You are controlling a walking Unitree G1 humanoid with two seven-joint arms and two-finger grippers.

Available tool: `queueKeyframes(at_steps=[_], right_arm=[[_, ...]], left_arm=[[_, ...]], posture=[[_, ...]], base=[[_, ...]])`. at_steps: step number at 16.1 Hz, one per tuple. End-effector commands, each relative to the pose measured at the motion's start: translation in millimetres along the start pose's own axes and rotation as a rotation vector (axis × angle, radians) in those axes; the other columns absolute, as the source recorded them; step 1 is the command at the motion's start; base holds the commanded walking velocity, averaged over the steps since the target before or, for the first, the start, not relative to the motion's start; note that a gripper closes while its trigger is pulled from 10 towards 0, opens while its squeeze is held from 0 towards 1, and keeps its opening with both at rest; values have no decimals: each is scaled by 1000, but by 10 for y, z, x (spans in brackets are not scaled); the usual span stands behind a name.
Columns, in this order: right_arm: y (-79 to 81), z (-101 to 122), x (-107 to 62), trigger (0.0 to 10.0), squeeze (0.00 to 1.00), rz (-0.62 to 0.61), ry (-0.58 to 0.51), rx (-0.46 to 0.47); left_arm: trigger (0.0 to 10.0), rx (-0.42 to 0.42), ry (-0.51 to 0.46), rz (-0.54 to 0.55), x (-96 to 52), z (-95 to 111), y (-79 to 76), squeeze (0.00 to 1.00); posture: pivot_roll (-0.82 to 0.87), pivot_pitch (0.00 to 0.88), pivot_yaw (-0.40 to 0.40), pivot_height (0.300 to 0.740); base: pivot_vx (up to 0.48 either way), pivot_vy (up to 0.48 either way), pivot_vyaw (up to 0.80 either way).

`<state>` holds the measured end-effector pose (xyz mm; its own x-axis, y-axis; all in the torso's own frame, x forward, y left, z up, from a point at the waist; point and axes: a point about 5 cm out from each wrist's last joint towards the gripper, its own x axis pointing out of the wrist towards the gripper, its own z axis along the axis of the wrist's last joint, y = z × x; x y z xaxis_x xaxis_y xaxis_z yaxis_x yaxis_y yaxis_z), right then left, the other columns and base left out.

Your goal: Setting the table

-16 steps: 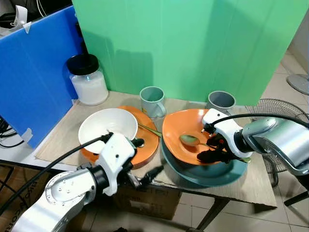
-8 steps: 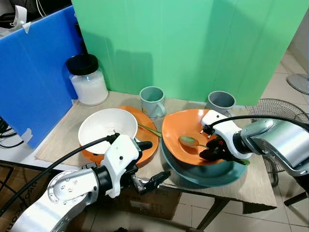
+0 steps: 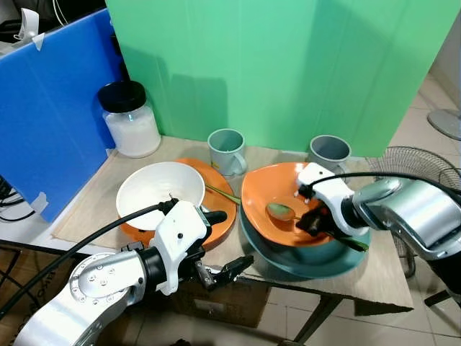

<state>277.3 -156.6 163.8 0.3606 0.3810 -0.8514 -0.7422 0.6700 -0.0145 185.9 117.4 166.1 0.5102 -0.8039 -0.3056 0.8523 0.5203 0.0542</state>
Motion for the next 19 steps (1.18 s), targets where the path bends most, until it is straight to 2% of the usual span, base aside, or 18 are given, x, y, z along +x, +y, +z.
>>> queueKeyframes(at_steps=[1,3,8,10,12,14,15,17,18,19], right_arm=[[-85,69,-111,0,0,-34,-67,56],[-133,82,-196,0,0,-42,-118,115],[-124,92,-255,0,0,-50,-175,133],[-94,160,-279,0,0,-24,-291,174],[34,107,-168,0,0,-14,-311,134],[87,88,-90,0,0,-34,-300,83],[105,116,-64,0,0,-43,-335,63],[97,179,-92,0,0,-65,-466,108],[81,221,-141,0,0,-73,-562,157],[66,251,-251,0,0,-81,-704,229]], left_arm=[[10000,20,-7,11,-19,31,50,0],[10000,21,-5,13,-34,28,66,0],[10000,31,-18,17,-8,50,84,0],[10000,31,-24,35,-17,51,89,0],[10000,29,-10,48,-20,9,66,0],[10000,30,-11,50,-8,7,57,0],[10000,37,-21,62,0,24,70,0],[10000,55,-41,116,-19,43,111,0],[10000,62,-59,163,-36,60,144,0],[10000,56,-101,223,-60,94,168,0]], posture=[[-117,0,57,740],[-124,0,67,740],[-126,0,67,740],[-123,0,62,740],[-126,0,63,740],[-122,0,59,740],[-120,0,56,740],[-117,0,51,740],[-116,0,51,740],[-114,0,54,740]], base=[[0,0,0],[0,0,0],[0,0,0],[0,0,0],[0,0,0],[0,0,0],[0,0,0],[0,0,0],[0,0,0],[0,0,0]])
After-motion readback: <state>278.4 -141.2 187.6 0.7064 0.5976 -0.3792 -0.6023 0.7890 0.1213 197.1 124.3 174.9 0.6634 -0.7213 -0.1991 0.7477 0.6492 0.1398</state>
